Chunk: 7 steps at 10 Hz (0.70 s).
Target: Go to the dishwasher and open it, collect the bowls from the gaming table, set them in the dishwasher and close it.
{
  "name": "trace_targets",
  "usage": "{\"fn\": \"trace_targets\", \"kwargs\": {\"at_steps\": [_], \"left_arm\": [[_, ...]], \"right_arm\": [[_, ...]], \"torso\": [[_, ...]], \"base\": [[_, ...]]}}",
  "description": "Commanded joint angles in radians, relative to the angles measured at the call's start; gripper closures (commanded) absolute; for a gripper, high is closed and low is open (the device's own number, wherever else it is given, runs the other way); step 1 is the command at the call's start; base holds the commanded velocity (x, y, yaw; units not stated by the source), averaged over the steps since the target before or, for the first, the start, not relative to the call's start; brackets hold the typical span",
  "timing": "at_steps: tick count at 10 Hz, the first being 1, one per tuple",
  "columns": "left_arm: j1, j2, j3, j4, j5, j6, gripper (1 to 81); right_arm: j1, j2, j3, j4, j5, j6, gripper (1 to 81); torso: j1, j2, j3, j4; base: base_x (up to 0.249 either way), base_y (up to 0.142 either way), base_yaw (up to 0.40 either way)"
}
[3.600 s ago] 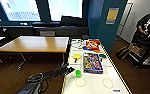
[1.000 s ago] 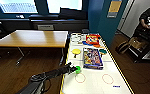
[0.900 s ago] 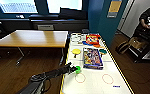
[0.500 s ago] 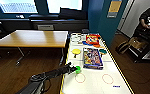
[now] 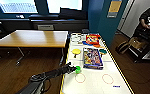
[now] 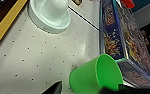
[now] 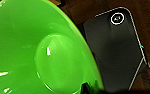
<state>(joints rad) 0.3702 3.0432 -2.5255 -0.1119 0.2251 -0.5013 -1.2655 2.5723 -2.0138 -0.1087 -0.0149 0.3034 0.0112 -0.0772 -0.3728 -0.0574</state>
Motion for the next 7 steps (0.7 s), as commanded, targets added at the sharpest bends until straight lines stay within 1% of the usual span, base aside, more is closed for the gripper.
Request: {"fn": "trace_targets", "kwargs": {"at_steps": [1,4,7], "left_arm": [[-0.156,0.02,0.008,0.011,0.011,0.001,1.0],[-0.156,0.034,0.008,0.023,-0.001,0.0,1.0],[-0.158,0.039,0.008,0.024,-0.001,0.0,1.0]], "right_arm": [[0.042,-0.019,0.023,-0.014,-0.062,-0.009,81.1],[0.042,-0.019,0.021,-0.014,-0.062,-0.009,81.1],[0.042,-0.019,0.021,-0.016,-0.062,-0.009,81.1]], "torso": [[0.0,0.0,0.0,0.0],[0.0,0.0,0.0,0.0],[0.0,0.0,0.0,0.0]], "base": [[0.0,0.0,0.0],[0.0,0.0,0.0],[0.0,0.0,0.0]]}}
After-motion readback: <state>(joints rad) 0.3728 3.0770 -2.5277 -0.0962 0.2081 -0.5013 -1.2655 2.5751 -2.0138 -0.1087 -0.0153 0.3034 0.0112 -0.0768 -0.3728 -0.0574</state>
